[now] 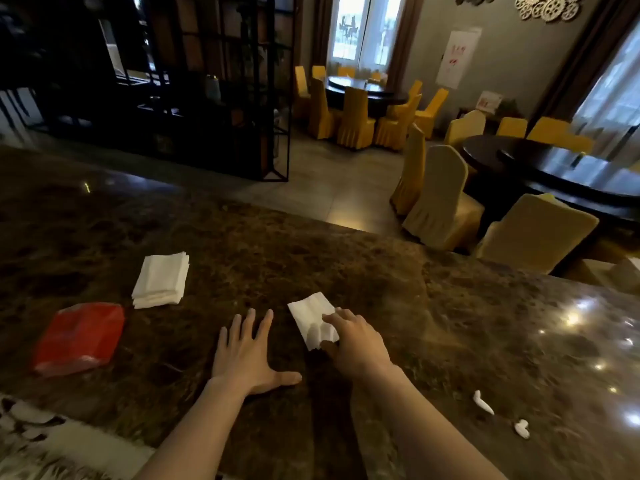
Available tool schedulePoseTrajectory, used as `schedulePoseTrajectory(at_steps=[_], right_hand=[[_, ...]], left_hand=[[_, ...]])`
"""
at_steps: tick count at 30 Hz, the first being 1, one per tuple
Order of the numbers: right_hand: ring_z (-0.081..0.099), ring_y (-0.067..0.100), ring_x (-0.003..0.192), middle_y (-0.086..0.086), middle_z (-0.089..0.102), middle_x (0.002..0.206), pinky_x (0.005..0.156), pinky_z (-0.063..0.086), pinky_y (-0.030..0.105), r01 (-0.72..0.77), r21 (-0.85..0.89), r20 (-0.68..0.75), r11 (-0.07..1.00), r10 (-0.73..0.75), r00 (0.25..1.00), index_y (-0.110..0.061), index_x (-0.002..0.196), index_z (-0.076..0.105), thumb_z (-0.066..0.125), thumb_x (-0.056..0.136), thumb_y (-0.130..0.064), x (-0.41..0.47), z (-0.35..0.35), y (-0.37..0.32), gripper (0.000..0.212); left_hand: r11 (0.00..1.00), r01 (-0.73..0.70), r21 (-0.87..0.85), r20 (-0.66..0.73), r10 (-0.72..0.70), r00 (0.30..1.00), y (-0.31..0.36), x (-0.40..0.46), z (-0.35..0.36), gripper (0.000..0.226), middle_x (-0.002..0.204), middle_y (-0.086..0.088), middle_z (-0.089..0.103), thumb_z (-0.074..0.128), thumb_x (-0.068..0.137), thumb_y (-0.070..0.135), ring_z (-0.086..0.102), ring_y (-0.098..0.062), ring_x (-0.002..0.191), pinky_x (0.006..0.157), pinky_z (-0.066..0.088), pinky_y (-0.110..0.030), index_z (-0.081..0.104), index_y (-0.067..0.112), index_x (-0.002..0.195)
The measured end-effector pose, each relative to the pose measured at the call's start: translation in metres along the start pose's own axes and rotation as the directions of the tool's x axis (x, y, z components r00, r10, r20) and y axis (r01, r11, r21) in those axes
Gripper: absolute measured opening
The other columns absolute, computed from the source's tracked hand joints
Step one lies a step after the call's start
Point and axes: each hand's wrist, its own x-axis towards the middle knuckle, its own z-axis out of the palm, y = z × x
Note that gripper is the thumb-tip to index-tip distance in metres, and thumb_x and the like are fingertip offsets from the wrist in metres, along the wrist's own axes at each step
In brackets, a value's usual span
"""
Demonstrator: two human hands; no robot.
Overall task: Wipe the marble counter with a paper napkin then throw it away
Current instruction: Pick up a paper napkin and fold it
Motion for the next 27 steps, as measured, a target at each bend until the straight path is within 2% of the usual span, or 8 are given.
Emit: schedulePoseTrajectory(at_steps=[3,8,13,17,19,21,24,27], right_hand=[[0.037,0.026,0.143,-0.001,0.038,0.160,0.109,0.044,0.045,0.013,0.032,0.006,0.999,-0.014,1.000,-0.032,0.151,0.040,0.065,0.099,-0.028,0.008,0.004,-0.008,0.058],[0.039,0.028,0.142,0.001,0.042,0.159,0.111,0.044,0.045,-0.018,0.000,0.028,1.000,0.018,0.999,-0.031,0.154,0.035,0.062,0.100,-0.022,0.016,0.015,-0.015,0.061],[0.053,0.024,0.121,0.003,0.063,0.132,0.094,0.055,0.038,-0.041,-0.031,-0.070,0.999,0.039,0.997,-0.023,0.136,0.061,0.067,0.094,-0.009,0.014,0.028,-0.013,0.045],[0.068,0.020,0.104,0.000,0.073,0.115,0.081,0.059,0.035,-0.145,0.149,-0.179,0.978,0.171,0.969,-0.022,0.118,0.073,0.065,0.097,-0.012,0.012,0.030,-0.003,0.025],[0.071,0.012,0.085,-0.006,0.076,0.096,0.067,0.057,0.027,-0.178,0.323,-0.224,0.930,0.258,0.940,-0.023,0.108,0.076,0.064,0.099,-0.019,0.009,0.028,0.003,0.016],[0.068,0.007,0.072,-0.011,0.075,0.086,0.060,0.053,0.023,-0.186,0.457,-0.224,0.870,0.314,0.923,-0.024,0.104,0.077,0.062,0.101,-0.028,0.006,0.024,0.008,0.016],[0.069,0.008,0.069,-0.011,0.074,0.080,0.060,0.058,0.029,-0.203,0.617,-0.192,0.760,0.396,0.898,-0.026,0.098,0.078,0.061,0.101,-0.031,0.005,0.019,0.014,0.018],[0.072,0.014,0.077,-0.007,0.075,0.084,0.061,0.063,0.031,-0.248,0.829,-0.029,0.502,0.481,0.876,-0.028,0.087,0.080,0.070,0.095,-0.033,0.003,0.012,0.020,0.014]], left_hand=[[0.999,-0.006,0.031,0.048,0.005,0.999,-0.007,0.002,0.006,0.138,0.174,-0.008,-0.020,0.063,0.070,0.094,-0.019,-0.033,0.160,0.133,-0.002,-0.056,-0.017,0.030,0.163],[0.999,-0.007,0.045,0.014,0.006,1.000,-0.012,0.008,0.013,0.136,0.175,-0.008,-0.017,0.059,0.067,0.098,-0.019,-0.032,0.160,0.132,-0.002,-0.057,-0.009,0.031,0.164],[0.999,-0.018,0.037,-0.011,0.018,1.000,-0.016,0.009,0.019,0.137,0.174,-0.007,-0.019,0.053,0.065,0.102,-0.020,-0.031,0.159,0.132,-0.003,-0.056,-0.011,0.032,0.164],[0.999,-0.026,0.043,-0.024,0.027,0.999,-0.020,0.008,0.024,0.137,0.174,-0.007,-0.022,0.047,0.065,0.105,-0.023,-0.031,0.158,0.131,-0.005,-0.057,-0.015,0.033,0.163],[0.999,-0.031,0.039,-0.021,0.032,0.999,-0.019,0.009,0.023,0.137,0.173,-0.008,-0.022,0.046,0.064,0.105,-0.023,-0.032,0.158,0.131,-0.004,-0.058,-0.015,0.032,0.163],[0.999,-0.032,0.036,-0.014,0.033,0.999,-0.018,0.009,0.021,0.137,0.173,-0.009,-0.022,0.048,0.065,0.104,-0.022,-0.033,0.159,0.131,-0.003,-0.059,-0.014,0.031,0.163],[0.999,-0.018,0.030,-0.001,0.018,1.000,-0.013,0.009,0.019,0.136,0.173,-0.010,-0.021,0.051,0.067,0.102,-0.021,-0.034,0.159,0.131,-0.003,-0.060,-0.013,0.030,0.164],[0.999,-0.015,-0.037,-0.008,0.015,1.000,-0.009,0.010,0.017,0.132,0.175,-0.009,-0.016,0.050,0.068,0.101,-0.017,-0.033,0.160,0.131,-0.004,-0.058,-0.009,0.033,0.164]])
